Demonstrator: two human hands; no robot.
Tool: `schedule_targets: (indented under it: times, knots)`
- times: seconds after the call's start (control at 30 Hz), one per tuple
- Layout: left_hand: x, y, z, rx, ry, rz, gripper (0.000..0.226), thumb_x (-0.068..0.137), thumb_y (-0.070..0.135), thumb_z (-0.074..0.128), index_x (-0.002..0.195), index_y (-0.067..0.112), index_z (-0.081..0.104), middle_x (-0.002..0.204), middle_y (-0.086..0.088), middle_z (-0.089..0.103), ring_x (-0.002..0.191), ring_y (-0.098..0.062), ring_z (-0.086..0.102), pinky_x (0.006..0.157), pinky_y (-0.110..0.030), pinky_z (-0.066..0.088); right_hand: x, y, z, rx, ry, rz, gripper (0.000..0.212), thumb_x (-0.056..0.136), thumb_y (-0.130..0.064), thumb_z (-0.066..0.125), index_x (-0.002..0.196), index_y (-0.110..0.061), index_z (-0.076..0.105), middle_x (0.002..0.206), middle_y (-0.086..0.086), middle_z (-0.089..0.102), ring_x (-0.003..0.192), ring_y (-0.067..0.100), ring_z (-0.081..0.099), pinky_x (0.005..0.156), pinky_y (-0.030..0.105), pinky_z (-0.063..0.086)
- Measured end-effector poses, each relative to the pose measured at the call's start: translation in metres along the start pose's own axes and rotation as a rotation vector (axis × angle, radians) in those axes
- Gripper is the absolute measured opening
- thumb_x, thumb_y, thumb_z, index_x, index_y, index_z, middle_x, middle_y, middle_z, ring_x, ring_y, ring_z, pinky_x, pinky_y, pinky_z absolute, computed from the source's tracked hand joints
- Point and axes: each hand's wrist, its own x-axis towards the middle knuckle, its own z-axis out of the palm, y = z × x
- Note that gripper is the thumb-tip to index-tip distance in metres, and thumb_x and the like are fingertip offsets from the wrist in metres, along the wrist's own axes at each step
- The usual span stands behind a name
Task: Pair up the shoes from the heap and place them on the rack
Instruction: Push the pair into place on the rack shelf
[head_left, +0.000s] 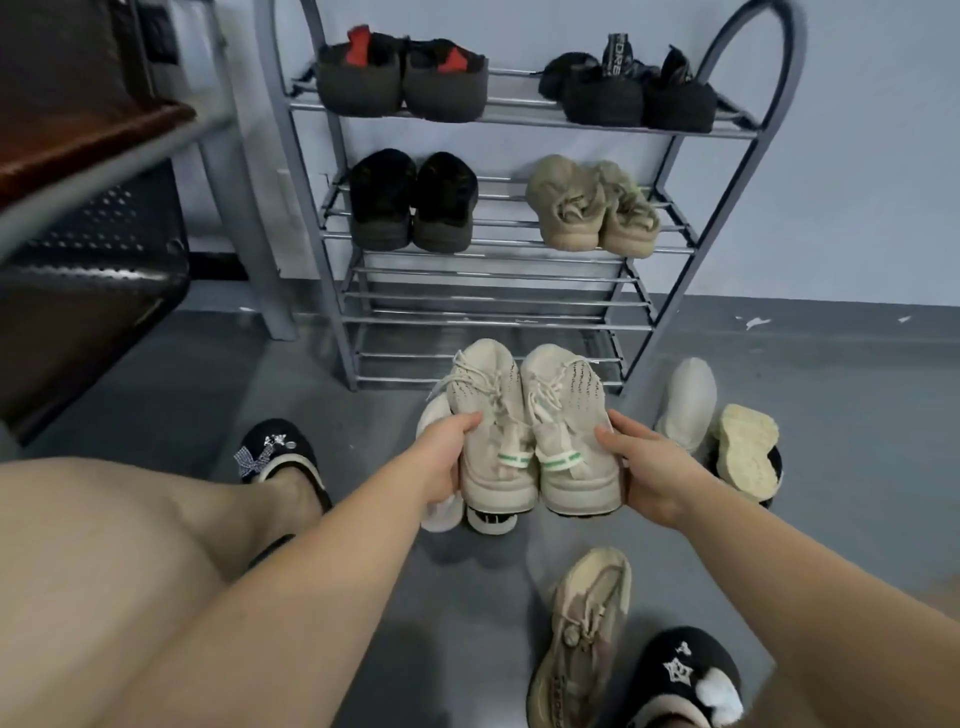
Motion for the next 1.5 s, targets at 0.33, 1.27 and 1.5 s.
schedule_targets:
  times: [0.33, 1.27, 1.5]
  knots:
    - [-0.009, 0.098, -0.023, 0.257, 0.051, 0.131, 0.027, 0.101, 0.023, 0.038, 0.117, 0.012, 0.056, 0.095, -0.004, 0.066, 0.083, -0.019, 0.061, 0.064, -0.033, 0.048, 0.036, -0.048, 0.035, -0.022, -0.176, -0.006, 0.033, 0.098, -0.008, 0.045, 0.127, -0.018, 0.057, 0.115, 0.005, 0.067, 0.097, 0.023, 0.065, 0.081, 0.040, 0.053]
    - [0.088, 0.178, -0.065, 0.277, 0.194, 0.070, 0.034, 0.101, 0.027, 0.037, 0.123, 0.008, 0.054, 0.119, -0.012, 0.062, 0.103, -0.027, 0.059, 0.076, -0.038, 0.050, 0.161, -0.083, 0.094, -0.090, -0.122, 0.074, 0.016, 0.098, -0.008, 0.046, 0.101, -0.010, 0.061, 0.088, 0.006, 0.068, 0.076, 0.017, 0.065, 0.064, 0.032, 0.052]
    - [0.133, 0.184, -0.078, 0.225, 0.274, 0.085, 0.025, 0.101, 0.026, 0.038, 0.091, 0.013, 0.057, 0.089, -0.006, 0.063, 0.078, -0.022, 0.059, 0.064, -0.035, 0.049, 0.204, -0.092, 0.104, -0.264, -0.098, 0.066, 0.017, 0.098, -0.015, 0.050, 0.110, -0.020, 0.061, 0.089, 0.001, 0.066, 0.075, 0.018, 0.062, 0.063, 0.035, 0.051]
